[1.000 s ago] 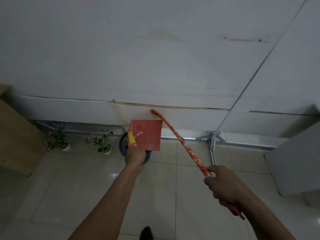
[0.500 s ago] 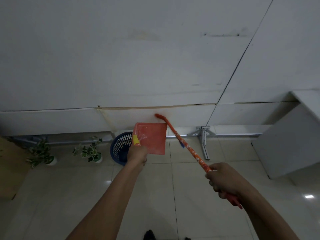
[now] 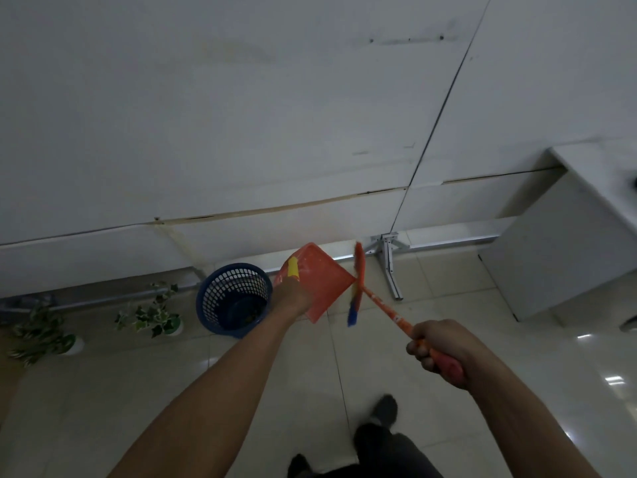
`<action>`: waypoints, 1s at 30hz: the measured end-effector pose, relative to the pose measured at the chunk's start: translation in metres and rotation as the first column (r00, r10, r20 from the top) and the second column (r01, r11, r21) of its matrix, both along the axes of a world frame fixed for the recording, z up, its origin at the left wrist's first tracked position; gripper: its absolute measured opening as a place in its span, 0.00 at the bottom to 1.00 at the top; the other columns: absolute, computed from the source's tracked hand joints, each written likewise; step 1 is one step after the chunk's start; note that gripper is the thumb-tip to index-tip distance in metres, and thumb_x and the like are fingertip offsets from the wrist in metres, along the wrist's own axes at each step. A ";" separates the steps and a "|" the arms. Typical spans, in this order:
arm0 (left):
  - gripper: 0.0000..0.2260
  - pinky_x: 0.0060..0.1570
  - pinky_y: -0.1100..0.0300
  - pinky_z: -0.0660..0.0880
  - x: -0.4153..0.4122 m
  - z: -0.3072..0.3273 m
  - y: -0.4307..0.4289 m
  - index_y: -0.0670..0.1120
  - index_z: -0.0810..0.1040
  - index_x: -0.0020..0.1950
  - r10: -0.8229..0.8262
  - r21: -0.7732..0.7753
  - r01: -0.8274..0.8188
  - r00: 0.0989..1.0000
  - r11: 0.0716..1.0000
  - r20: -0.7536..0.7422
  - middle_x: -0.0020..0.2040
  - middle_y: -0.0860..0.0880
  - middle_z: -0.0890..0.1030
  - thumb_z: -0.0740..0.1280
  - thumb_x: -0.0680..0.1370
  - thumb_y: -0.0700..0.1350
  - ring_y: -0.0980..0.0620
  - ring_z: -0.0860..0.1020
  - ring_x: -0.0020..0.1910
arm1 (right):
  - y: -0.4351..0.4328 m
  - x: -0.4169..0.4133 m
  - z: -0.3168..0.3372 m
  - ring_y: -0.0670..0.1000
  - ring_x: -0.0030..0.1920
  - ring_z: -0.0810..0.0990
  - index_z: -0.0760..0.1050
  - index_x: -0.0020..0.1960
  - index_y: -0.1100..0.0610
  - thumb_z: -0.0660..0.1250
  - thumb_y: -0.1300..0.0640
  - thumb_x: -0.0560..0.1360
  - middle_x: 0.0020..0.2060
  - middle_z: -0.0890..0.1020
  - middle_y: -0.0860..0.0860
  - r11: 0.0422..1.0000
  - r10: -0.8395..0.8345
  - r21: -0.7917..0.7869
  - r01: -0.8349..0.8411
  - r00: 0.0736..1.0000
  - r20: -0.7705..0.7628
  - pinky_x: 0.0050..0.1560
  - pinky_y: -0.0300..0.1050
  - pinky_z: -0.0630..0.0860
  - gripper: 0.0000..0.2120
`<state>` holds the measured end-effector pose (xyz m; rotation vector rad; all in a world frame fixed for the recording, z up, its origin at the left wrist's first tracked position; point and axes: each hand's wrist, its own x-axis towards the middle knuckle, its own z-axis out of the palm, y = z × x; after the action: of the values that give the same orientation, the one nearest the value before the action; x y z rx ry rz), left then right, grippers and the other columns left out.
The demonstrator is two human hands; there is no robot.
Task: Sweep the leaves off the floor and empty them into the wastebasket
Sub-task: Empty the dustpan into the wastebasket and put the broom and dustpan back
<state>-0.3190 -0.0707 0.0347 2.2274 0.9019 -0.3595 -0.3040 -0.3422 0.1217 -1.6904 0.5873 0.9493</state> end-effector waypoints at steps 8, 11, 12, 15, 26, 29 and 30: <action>0.18 0.45 0.57 0.73 0.088 -0.044 -0.009 0.38 0.70 0.68 -0.147 0.104 0.160 0.981 0.982 -0.127 0.62 0.42 0.78 0.58 0.81 0.46 0.44 0.79 0.55 | 0.009 0.092 -0.028 0.45 0.19 0.68 0.69 0.57 0.63 0.54 0.70 0.77 0.26 0.71 0.55 0.966 -0.089 0.222 0.131 0.978 -0.189 0.15 0.34 0.65 0.11; 0.27 0.47 0.56 0.71 0.127 -0.058 -0.012 0.39 0.58 0.77 -0.143 0.082 0.155 0.980 0.984 -0.138 0.70 0.40 0.71 0.58 0.82 0.50 0.40 0.77 0.60 | 0.023 0.142 -0.031 0.47 0.20 0.73 0.72 0.60 0.66 0.59 0.67 0.78 0.29 0.73 0.57 0.959 -0.014 0.272 0.078 0.973 -0.229 0.17 0.35 0.69 0.12; 0.26 0.47 0.56 0.70 0.141 -0.062 -0.012 0.39 0.57 0.78 -0.157 0.089 0.171 0.976 0.981 -0.149 0.71 0.40 0.71 0.57 0.82 0.49 0.40 0.78 0.60 | 0.028 0.159 -0.031 0.47 0.21 0.74 0.73 0.57 0.66 0.60 0.67 0.78 0.30 0.74 0.58 0.956 0.005 0.287 0.065 0.972 -0.237 0.17 0.35 0.70 0.09; 0.22 0.51 0.54 0.72 0.178 -0.071 -0.012 0.40 0.62 0.76 -0.152 0.098 0.169 0.975 0.981 -0.163 0.70 0.41 0.72 0.56 0.83 0.45 0.40 0.77 0.60 | 0.044 0.204 -0.032 0.48 0.22 0.76 0.73 0.49 0.62 0.63 0.65 0.77 0.30 0.75 0.57 0.944 0.066 0.330 0.024 0.963 -0.260 0.17 0.36 0.71 0.01; 0.13 0.51 0.50 0.77 0.282 -0.165 0.027 0.37 0.76 0.59 0.142 0.106 -0.132 0.985 0.986 -0.097 0.55 0.39 0.81 0.62 0.80 0.45 0.39 0.80 0.54 | 0.081 0.322 -0.107 0.56 0.36 0.83 0.77 0.62 0.61 0.54 0.70 0.65 0.43 0.84 0.65 0.823 0.054 0.567 0.033 0.989 -0.135 0.32 0.45 0.80 0.27; 0.07 0.48 0.51 0.77 0.304 -0.187 0.044 0.37 0.76 0.52 0.197 0.128 -0.189 0.979 0.974 -0.053 0.52 0.38 0.81 0.63 0.77 0.40 0.39 0.80 0.53 | 0.094 0.332 -0.129 0.57 0.36 0.84 0.75 0.61 0.53 0.60 0.65 0.76 0.41 0.86 0.59 0.899 0.201 0.356 -0.256 0.962 0.184 0.32 0.49 0.82 0.17; 0.09 0.49 0.51 0.77 0.314 -0.192 0.050 0.37 0.76 0.54 0.207 0.129 -0.201 0.978 0.971 -0.036 0.53 0.38 0.80 0.63 0.76 0.39 0.38 0.79 0.53 | 0.100 0.335 -0.135 0.57 0.33 0.84 0.76 0.60 0.51 0.63 0.59 0.78 0.38 0.86 0.57 0.907 0.322 0.167 -0.385 0.894 0.311 0.30 0.50 0.82 0.11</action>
<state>-0.0054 -0.0209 -0.1570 2.2197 1.1979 -0.2689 0.0310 -0.2422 -0.0134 -1.7133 -0.0247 0.9700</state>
